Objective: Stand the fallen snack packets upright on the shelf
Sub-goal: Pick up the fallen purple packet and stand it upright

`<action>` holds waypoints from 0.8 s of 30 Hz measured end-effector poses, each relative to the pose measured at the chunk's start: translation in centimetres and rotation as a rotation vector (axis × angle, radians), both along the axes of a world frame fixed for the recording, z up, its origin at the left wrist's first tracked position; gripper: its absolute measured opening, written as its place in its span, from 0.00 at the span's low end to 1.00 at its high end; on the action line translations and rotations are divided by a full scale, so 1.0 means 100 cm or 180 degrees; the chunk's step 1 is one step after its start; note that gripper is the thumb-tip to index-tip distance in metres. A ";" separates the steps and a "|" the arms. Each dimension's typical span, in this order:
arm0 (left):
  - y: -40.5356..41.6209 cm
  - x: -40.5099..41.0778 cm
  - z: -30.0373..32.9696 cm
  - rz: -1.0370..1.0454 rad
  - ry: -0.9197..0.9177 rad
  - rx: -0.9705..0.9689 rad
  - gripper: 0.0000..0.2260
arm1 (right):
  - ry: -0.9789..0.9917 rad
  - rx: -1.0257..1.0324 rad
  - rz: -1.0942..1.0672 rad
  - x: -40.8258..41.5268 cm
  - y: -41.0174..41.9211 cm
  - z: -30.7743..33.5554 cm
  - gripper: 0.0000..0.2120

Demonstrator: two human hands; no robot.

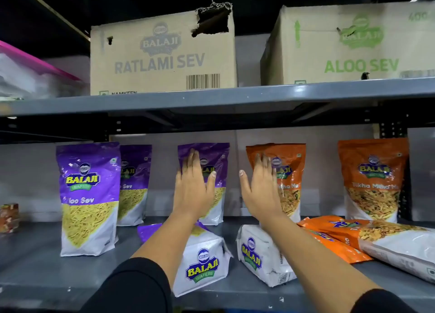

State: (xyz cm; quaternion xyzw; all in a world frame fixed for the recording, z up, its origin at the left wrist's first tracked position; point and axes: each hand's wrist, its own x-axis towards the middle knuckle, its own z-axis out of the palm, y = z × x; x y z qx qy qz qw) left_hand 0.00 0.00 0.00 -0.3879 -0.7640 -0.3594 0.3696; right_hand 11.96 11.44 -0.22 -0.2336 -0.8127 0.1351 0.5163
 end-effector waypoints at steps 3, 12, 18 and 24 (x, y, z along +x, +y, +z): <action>-0.009 -0.008 0.001 -0.0351 -0.1291 0.0904 0.31 | 0.0215 -0.1131 0.0771 -0.017 -0.016 -0.004 0.28; -0.068 -0.079 -0.073 0.0428 -0.3463 0.1681 0.22 | -0.1176 -0.2602 0.1230 -0.072 -0.035 -0.029 0.07; -0.076 -0.110 -0.106 -0.0590 -0.4469 0.2780 0.12 | -0.1731 -0.2381 0.0791 -0.088 -0.027 -0.054 0.20; -0.073 -0.104 -0.098 -0.0861 -0.4671 0.3150 0.12 | -0.1563 -0.2700 0.0623 -0.079 -0.033 -0.058 0.15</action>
